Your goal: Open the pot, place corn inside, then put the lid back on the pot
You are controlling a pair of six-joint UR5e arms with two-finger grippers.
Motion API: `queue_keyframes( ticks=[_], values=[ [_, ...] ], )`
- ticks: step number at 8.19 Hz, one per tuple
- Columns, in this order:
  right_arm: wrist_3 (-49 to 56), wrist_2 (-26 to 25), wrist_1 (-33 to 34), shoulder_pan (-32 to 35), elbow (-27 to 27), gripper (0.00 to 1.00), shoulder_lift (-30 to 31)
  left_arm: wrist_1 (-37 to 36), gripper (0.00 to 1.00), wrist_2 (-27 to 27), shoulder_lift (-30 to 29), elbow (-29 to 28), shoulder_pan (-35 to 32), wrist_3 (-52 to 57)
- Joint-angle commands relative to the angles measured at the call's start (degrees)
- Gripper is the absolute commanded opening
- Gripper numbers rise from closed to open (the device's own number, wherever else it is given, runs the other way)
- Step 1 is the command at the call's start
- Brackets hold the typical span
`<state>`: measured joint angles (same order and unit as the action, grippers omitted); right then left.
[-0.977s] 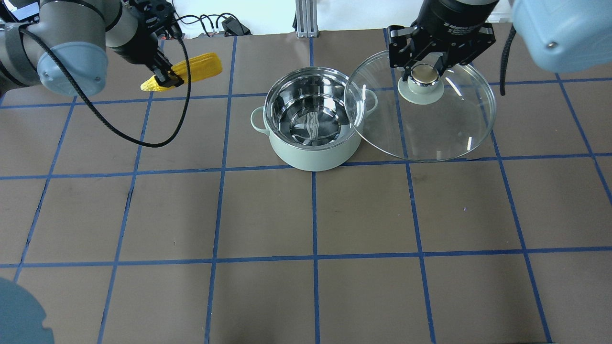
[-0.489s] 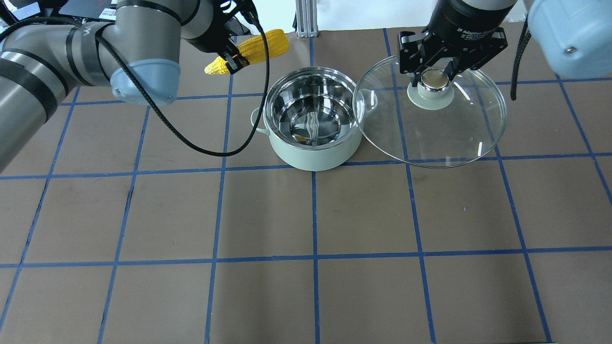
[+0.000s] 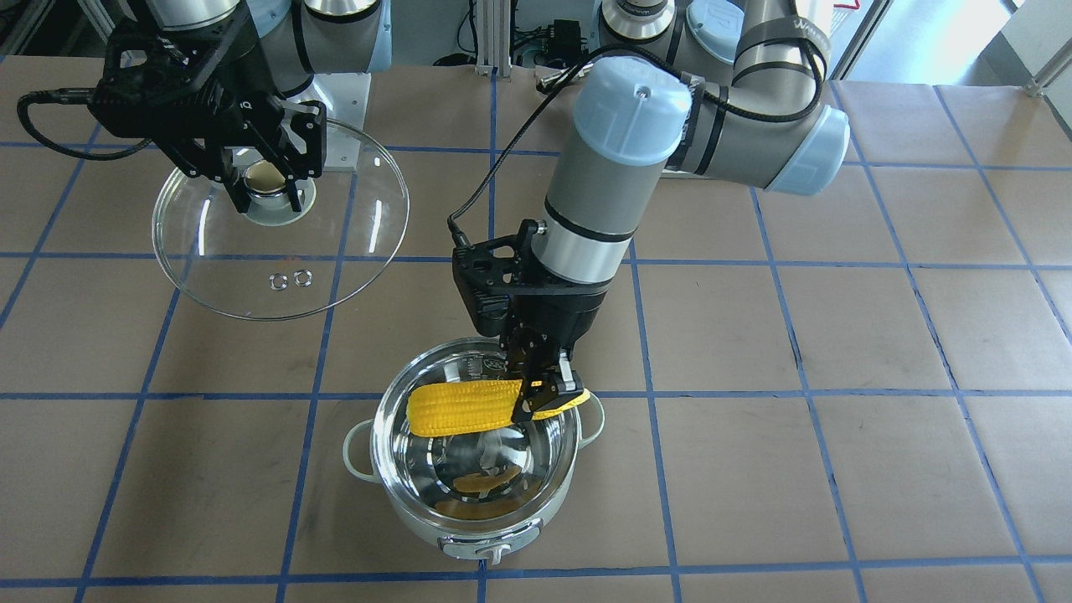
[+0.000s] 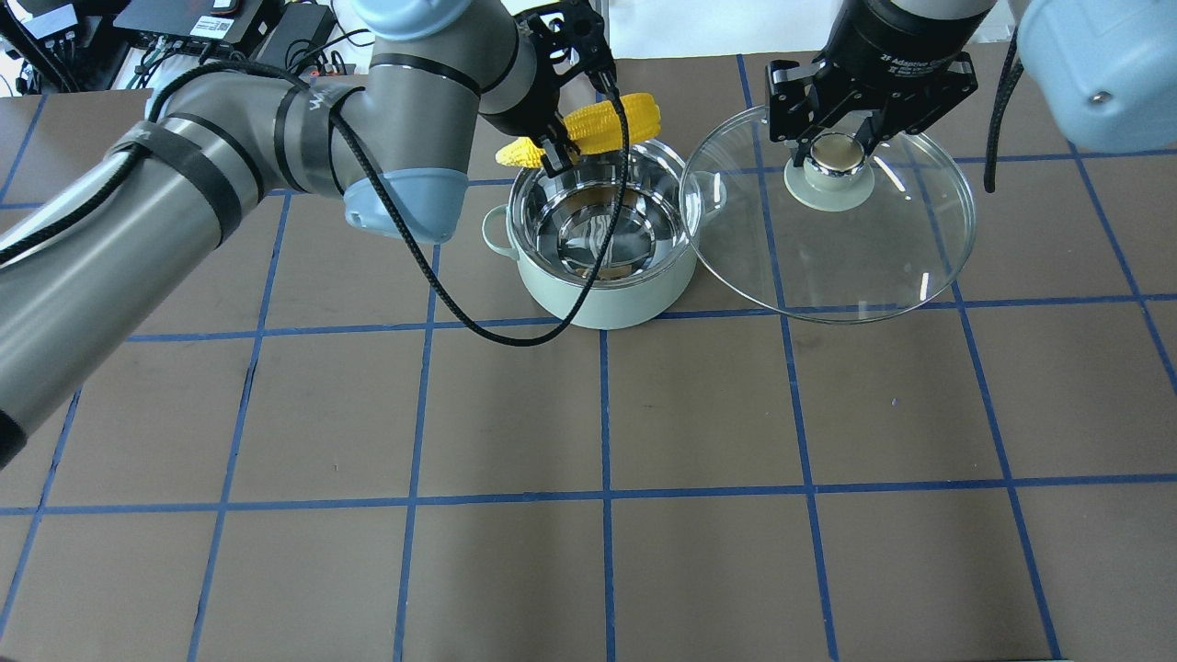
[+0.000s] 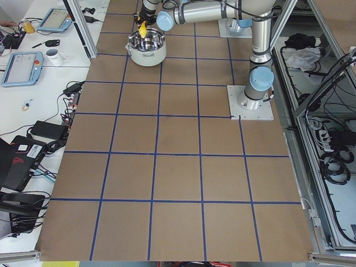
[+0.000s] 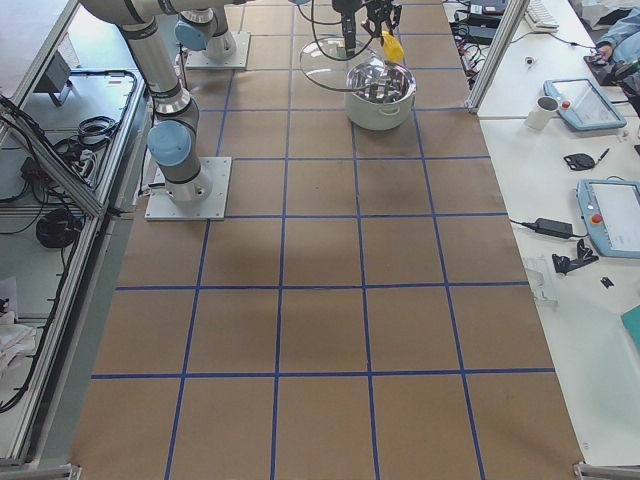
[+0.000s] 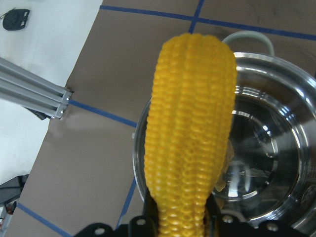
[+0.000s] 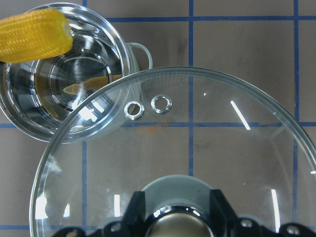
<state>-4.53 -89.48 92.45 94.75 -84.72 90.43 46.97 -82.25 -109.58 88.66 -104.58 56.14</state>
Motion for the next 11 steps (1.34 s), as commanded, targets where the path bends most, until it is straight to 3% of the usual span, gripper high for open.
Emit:
queue_keyframes(
  ticks=[1,4,5,6,7,8,11],
  values=[
    [0.2,-0.1,0.0,0.0,0.0,0.35,0.0,-1.1,0.00,0.2,-5.9,0.0,-1.6,0.5],
    [0.2,-0.1,-0.1,0.0,0.0,0.35,0.0,-0.6,0.00,0.4,-7.7,0.5,-1.6,-0.5],
    [0.2,0.0,-0.1,0.0,0.0,0.35,0.0,-0.9,0.04,0.5,-8.7,0.3,-1.6,-0.7],
    [0.1,0.0,-0.1,0.0,0.0,0.35,0.0,-1.0,0.40,0.5,-8.8,0.1,-1.6,-1.4],
    [0.2,0.0,-0.1,0.0,0.0,0.35,0.0,-0.7,0.84,0.6,-8.5,0.1,-1.6,-4.5],
    [0.2,0.1,-0.1,0.0,0.0,0.34,0.0,-0.6,1.00,0.6,-8.4,0.1,-1.6,-7.8],
    [0.2,0.1,0.0,0.0,0.0,0.34,0.0,-0.4,1.00,0.2,-5.7,-0.1,-1.6,-8.7]
  ],
)
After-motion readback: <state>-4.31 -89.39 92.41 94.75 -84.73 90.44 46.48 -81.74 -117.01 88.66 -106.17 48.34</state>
